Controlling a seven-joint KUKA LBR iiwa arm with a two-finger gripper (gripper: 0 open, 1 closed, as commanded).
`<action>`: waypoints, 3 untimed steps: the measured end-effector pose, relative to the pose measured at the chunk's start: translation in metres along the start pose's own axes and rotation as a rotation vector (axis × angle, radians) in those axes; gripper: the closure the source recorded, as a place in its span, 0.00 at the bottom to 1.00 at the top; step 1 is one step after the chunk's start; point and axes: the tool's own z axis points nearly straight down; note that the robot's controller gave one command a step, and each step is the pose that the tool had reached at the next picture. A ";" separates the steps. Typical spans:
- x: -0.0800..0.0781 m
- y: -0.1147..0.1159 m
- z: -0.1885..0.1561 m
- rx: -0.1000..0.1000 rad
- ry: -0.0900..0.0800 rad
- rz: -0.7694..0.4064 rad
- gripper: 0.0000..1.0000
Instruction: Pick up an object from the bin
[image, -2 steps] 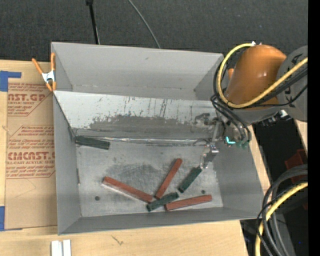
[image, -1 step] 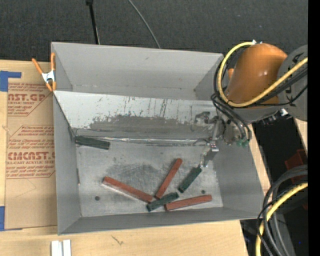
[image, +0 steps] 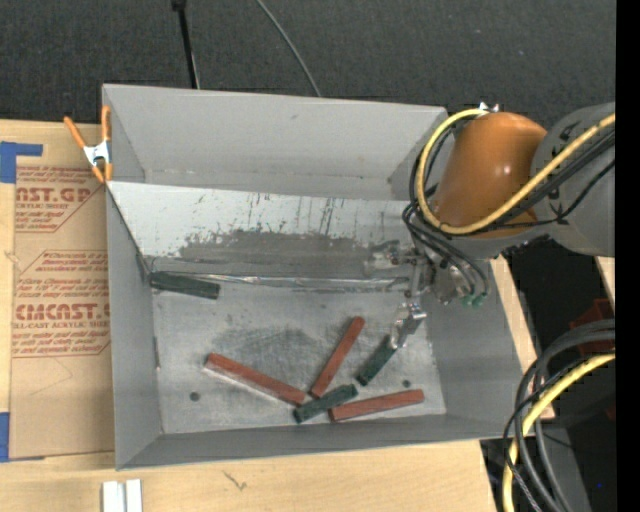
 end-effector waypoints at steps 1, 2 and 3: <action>0.033 -0.012 0.065 -0.001 0.001 -0.331 0.00; 0.007 -0.012 0.095 0.001 -0.010 -0.343 1.00; 0.007 -0.012 0.096 0.002 -0.010 -0.343 1.00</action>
Offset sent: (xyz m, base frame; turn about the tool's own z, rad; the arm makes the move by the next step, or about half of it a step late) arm -0.0102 -0.0137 -0.1018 -0.3429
